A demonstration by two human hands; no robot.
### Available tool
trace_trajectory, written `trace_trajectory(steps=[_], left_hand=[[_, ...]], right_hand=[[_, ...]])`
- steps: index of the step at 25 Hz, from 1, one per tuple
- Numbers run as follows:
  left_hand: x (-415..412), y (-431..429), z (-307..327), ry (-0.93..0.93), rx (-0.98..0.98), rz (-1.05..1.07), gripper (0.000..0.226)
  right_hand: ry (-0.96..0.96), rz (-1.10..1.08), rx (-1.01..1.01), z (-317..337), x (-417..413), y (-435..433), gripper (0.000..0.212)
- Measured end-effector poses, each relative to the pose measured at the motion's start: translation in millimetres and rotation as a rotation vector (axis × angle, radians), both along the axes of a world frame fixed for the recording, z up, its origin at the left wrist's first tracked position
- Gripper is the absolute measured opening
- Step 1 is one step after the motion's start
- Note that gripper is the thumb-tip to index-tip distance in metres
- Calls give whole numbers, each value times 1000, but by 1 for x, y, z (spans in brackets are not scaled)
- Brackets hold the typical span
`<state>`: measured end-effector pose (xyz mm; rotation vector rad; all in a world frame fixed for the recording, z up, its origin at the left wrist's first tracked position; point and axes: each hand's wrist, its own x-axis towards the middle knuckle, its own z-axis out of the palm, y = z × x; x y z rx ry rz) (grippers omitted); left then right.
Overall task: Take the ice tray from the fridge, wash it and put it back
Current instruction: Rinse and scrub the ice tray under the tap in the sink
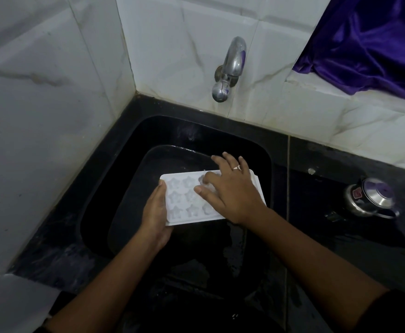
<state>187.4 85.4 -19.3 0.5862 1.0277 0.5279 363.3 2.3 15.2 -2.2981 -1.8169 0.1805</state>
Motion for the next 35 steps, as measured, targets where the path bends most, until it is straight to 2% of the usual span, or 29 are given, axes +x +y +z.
trace_trajectory(steps=[3, 7, 11, 13, 16, 20, 24, 26, 28, 32, 35], left_hand=[[3, -2, 1, -11, -18, 18, 55], [-2, 2, -2, 10, -8, 18, 55], [1, -1, -2, 4, -19, 19, 58], [-2, 2, -2, 4, -15, 31, 57], [-1, 0, 3, 1, -18, 5, 55], [2, 2, 7, -1, -27, 23, 54], [1, 4, 6, 22, -2, 23, 54], [3, 3, 5, 15, -9, 21, 55], [6, 1, 8, 13, -13, 31, 56], [9, -6, 14, 7, -9, 9, 47], [5, -5, 13, 18, -4, 19, 50]], right_hand=[[-10, 20, -34, -7, -11, 1, 71], [-1, 53, -26, -2, 3, -6, 62], [-4, 29, -54, -2, -9, 1, 72], [-27, 78, -59, -5, -5, -4, 71], [6, 9, -32, 2, 1, -1, 65], [-13, 44, -52, -1, -9, -1, 74], [30, -22, 30, 7, -5, -1, 65], [50, 16, 55, 9, -14, 2, 66], [29, 96, 36, 7, -19, 3, 64], [29, 41, 24, 9, -20, 10, 62], [-2, 106, -13, 4, -23, 6, 65]])
